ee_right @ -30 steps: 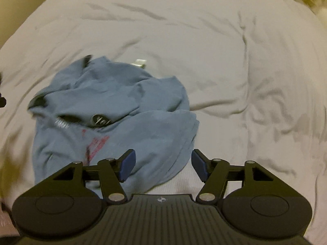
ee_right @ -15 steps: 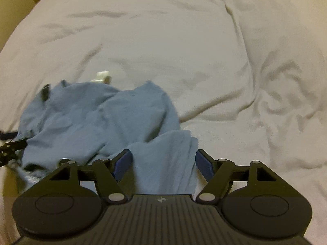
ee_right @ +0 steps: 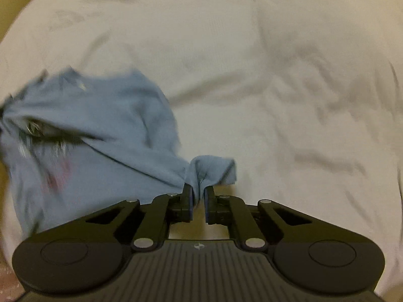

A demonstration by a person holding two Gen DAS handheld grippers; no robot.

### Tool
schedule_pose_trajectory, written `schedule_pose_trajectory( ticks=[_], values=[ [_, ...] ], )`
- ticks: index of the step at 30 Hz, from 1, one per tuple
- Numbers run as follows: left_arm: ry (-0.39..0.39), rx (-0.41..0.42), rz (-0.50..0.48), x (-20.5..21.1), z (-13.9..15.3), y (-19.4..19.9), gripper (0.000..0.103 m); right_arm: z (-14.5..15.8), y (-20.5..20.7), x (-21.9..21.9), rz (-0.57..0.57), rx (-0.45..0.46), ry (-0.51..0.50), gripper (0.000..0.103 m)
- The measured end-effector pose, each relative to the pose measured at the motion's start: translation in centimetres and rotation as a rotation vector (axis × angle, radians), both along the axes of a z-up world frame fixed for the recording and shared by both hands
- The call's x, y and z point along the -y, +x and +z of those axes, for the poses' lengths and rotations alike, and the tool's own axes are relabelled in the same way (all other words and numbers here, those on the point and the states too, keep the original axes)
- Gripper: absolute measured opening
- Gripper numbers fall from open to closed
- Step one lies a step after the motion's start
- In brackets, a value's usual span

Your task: Fold clothes

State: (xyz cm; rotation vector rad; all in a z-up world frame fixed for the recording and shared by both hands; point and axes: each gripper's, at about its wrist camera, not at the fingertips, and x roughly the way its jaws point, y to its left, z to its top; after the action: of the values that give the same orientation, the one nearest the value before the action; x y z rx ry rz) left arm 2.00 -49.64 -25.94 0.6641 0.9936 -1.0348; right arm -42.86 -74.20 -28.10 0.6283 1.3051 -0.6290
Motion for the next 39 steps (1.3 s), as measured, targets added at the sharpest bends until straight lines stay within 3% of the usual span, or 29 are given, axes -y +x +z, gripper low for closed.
schedule_pose_trajectory(
  ticks=[4, 6, 8, 10, 12, 17, 20, 23, 26, 27, 28, 31, 36, 39],
  values=[
    [0.049, -0.051, 0.033, -0.2, -0.6, 1.0, 0.010, -0.7, -3.3, -0.5, -0.046, -0.081, 0.066, 0.016],
    [0.033, -0.052, 0.044, -0.5, 0.0, 1.4, 0.015, 0.1, -3.2, -0.4, -0.045, -0.045, 0.033, 0.017],
    [0.004, -0.051, 0.062, -0.6, 0.7, 2.0, 0.027, 0.4, -1.6, 0.2, -0.015, 0.015, 0.011, 0.025],
    [-0.031, -0.059, 0.083, -0.2, 1.1, 3.1, 0.034, 0.5, 0.5, 0.9, 0.028, 0.083, -0.007, 0.043],
    [-0.054, -0.060, 0.069, 1.0, 0.9, 3.8, 0.037, 0.3, 2.7, 1.7, 0.076, 0.142, -0.020, 0.045],
    [-0.072, -0.076, -0.147, 6.3, -1.6, 3.4, 0.041, -2.6, 8.5, 3.6, 0.214, 0.192, -0.013, 0.045],
    [-0.013, -0.063, -0.299, 9.7, -4.3, 2.6, 0.044, -4.4, 10.9, 4.7, 0.253, 0.195, -0.012, 0.045],
    [0.059, -0.079, -0.374, 11.9, -7.3, 2.5, 0.045, -6.1, 12.2, 5.6, 0.269, 0.187, -0.011, 0.045],
    [0.086, -0.146, -0.391, 12.8, -8.8, 3.0, 0.041, -7.6, 12.9, 6.5, 0.253, 0.178, 0.036, 0.044],
    [0.090, -0.169, -0.396, 12.9, -9.1, 3.1, 0.026, -7.8, 12.9, 6.6, 0.245, 0.172, 0.052, 0.028],
    [0.089, -0.181, -0.405, 12.9, -8.9, 3.1, 0.004, -8.0, 12.9, 6.7, 0.237, 0.167, 0.069, 0.002],
    [0.066, -0.185, -0.430, 12.4, -7.3, 3.0, 0.001, -6.6, 12.6, 6.2, 0.238, 0.157, 0.050, 0.000],
    [-0.099, -0.091, -0.384, 11.6, -0.9, 4.0, 0.001, 0.5, 12.1, 6.3, 0.243, 0.213, -0.138, 0.000],
    [-0.180, -0.036, -0.340, 13.2, 1.7, 5.1, 0.001, 3.9, 13.2, 8.1, 0.251, 0.259, -0.254, 0.000]
  ],
)
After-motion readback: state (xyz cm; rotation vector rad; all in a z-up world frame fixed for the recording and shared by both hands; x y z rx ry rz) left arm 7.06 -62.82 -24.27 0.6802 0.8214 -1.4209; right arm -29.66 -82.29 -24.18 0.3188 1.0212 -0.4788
